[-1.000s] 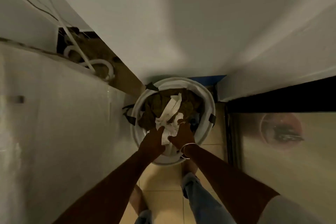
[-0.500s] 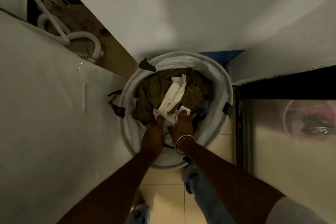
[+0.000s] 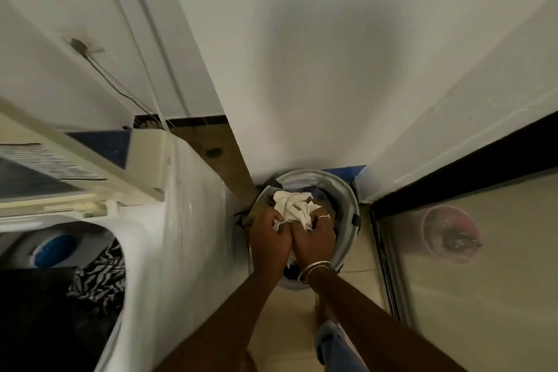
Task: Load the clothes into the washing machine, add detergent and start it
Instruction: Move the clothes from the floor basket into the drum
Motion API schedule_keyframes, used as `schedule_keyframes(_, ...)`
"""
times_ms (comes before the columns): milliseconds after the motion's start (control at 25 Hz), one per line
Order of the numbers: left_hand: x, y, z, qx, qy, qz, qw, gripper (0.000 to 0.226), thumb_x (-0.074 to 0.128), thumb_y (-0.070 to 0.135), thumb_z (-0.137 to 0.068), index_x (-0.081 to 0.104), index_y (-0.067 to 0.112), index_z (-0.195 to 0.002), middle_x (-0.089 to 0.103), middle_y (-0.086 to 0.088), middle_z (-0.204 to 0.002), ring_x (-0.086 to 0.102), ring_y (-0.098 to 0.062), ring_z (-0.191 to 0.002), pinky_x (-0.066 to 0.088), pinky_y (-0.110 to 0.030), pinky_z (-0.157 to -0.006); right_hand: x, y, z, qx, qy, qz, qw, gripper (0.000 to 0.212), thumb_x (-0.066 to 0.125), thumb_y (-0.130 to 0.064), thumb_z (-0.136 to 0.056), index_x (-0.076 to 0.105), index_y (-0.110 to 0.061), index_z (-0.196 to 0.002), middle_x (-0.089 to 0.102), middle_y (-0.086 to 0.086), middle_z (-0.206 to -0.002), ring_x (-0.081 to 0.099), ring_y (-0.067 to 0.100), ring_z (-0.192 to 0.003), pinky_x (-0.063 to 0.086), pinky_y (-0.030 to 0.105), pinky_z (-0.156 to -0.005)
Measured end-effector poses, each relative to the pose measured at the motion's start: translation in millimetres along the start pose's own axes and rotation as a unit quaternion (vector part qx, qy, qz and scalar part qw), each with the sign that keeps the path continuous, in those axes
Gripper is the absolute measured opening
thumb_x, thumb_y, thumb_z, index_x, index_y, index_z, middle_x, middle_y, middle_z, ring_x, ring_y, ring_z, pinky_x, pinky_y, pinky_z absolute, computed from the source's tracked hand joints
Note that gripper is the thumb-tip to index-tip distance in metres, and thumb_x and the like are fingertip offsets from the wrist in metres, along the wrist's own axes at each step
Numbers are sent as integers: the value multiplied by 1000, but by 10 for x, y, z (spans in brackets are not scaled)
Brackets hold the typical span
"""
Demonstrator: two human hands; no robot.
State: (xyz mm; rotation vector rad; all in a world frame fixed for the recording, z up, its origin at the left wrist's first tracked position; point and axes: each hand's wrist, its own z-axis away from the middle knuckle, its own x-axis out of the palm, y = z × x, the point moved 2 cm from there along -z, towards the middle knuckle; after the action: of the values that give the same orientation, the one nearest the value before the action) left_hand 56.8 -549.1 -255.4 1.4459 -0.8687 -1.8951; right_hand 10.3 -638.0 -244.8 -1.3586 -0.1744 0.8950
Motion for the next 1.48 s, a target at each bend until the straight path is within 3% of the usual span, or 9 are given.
schedule_keyframes(160,-877,744,337,65,34,59,996,11,59,12,-74,53,20,-70,54,9,-70,52,-6,-68,40,-22,-58,-304,-929,646,-58,8,-65,996,25,64,-37,-79,62,-32,-103,71,-12,-96,67,9,-91,56,42,-86)
schedule_keyframes(320,-1986,1465,751,165,92,146,971,10,54,8,-70,51,18,-71,55,4,-69,52,-13,-68,42,-25,-59,-472,-1988,1390,-168,-2,-179,969,19,64,-8,-88,62,-15,-105,70,0,-96,67,17,-92,56,42,-86)
schedule_keyframes(480,-3160,1792,1088,242,183,193,933,5,51,6,-70,50,11,-73,53,-2,-70,51,-23,-67,44,-32,-60,-343,-2942,2148,-259,-45,-237,935,10,65,-11,-86,58,-11,-93,64,2,-84,64,20,-79,57,40,-72)
schedule_keyframes(840,-5252,1207,1525,152,339,190,909,10,54,7,-76,56,16,-80,61,1,-78,57,-17,-75,48,-31,-66,774,-3971,3679,-298,-188,-279,893,27,66,2,-80,54,-22,-86,64,-6,-80,63,9,-74,56,30,-65)
schedule_keyframes(1000,-5561,631,1460,56,315,179,930,11,55,7,-83,60,17,-84,65,6,-80,58,-11,-76,46,-23,-67,1309,-3782,3930,-234,-228,-218,920,17,71,-8,-80,57,-16,-88,66,-3,-81,64,13,-72,53,25,-65)
schedule_keyframes(1120,-5475,-10,1233,-67,174,120,975,28,59,14,-90,63,23,-116,67,5,-113,62,-20,-107,47,-29,-88,1623,-3424,3820,-151,-276,-108,943,20,71,-13,-80,55,-20,-88,64,-7,-80,62,13,-74,44,19,-65)
schedule_keyframes(1240,-5202,-502,1173,-124,68,58,988,55,64,13,-88,50,20,-141,58,0,-135,55,-22,-126,43,-32,-103,1764,-2935,3541,-45,-352,-3,935,41,67,-20,-87,54,-9,-124,64,8,-115,62,28,-107,46,19,-82)
schedule_keyframes(1360,-4887,-581,1177,-103,105,16,989,43,64,12,-89,59,15,-131,63,1,-126,59,-17,-119,44,-27,-97,1695,-2612,3216,-51,-333,72,939,44,60,-30,-94,52,-9,-132,61,7,-122,58,25,-114,43,31,-101)
schedule_keyframes(1480,-4470,-269,1164,-48,153,36,986,29,62,12,-93,64,14,-121,67,-1,-117,61,-12,-104,42,-17,-86,1481,-2560,2884,-123,-280,119,945,24,52,-28,-97,62,-9,-106,62,5,-101,61,24,-101,45,32,-93)
